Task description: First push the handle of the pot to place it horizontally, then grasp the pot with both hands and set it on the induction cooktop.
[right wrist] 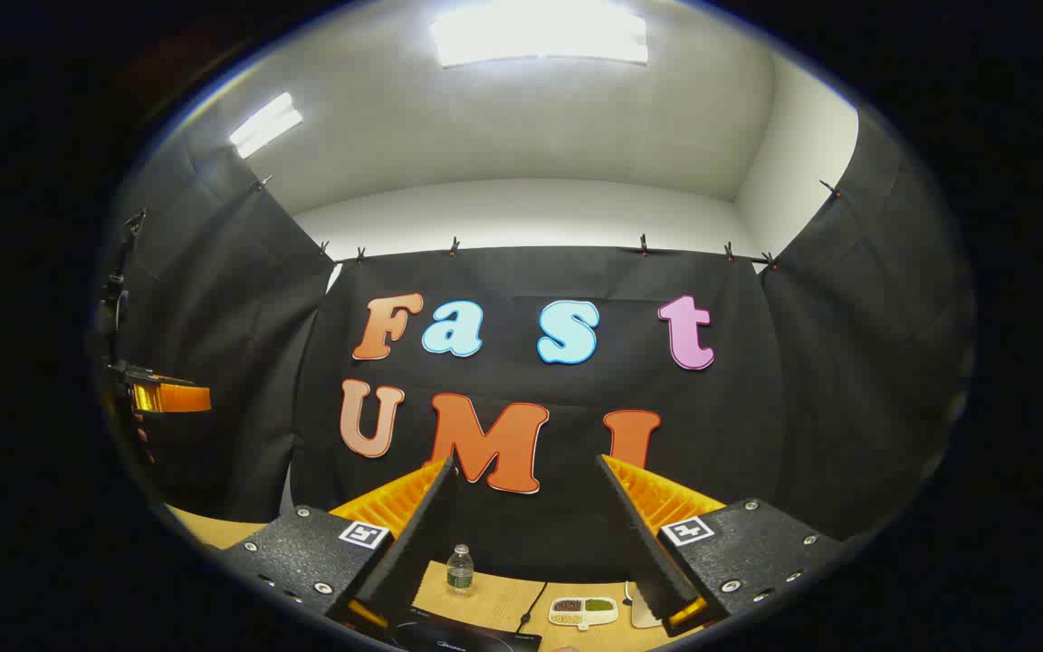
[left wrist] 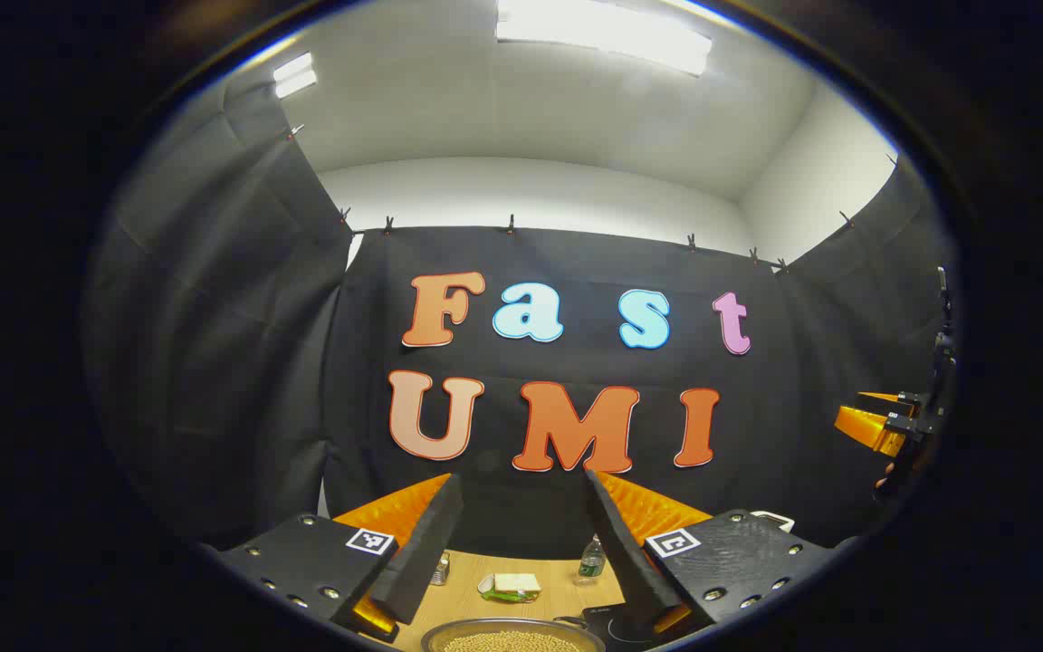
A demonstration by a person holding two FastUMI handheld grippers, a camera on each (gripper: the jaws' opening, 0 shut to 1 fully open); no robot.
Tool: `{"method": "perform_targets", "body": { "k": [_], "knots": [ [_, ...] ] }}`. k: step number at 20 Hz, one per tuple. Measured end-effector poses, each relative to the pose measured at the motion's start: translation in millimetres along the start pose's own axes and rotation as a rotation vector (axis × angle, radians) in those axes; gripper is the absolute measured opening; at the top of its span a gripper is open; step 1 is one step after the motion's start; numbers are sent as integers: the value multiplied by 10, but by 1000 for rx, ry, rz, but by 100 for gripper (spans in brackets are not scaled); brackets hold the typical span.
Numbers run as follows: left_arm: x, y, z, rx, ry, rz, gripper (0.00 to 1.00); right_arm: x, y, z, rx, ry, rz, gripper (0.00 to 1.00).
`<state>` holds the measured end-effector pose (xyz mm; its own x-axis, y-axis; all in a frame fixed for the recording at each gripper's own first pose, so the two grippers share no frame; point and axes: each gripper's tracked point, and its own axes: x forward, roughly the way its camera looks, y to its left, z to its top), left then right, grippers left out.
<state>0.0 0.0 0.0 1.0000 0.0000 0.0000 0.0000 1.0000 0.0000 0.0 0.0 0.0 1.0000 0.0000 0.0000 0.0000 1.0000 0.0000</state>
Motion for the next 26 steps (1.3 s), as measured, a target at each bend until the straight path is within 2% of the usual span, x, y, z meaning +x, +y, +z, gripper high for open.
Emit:
{"method": "perform_targets", "body": {
  "k": [12, 26],
  "knots": [
    [2, -240, -52, 6, -5, -70, 85, -56, 4, -3, -14, -1, 10, 94],
    [1, -391, -103, 27, -2, -98, 85, -89, -51, -15, -26, -4, 12, 95]
  ]
}}
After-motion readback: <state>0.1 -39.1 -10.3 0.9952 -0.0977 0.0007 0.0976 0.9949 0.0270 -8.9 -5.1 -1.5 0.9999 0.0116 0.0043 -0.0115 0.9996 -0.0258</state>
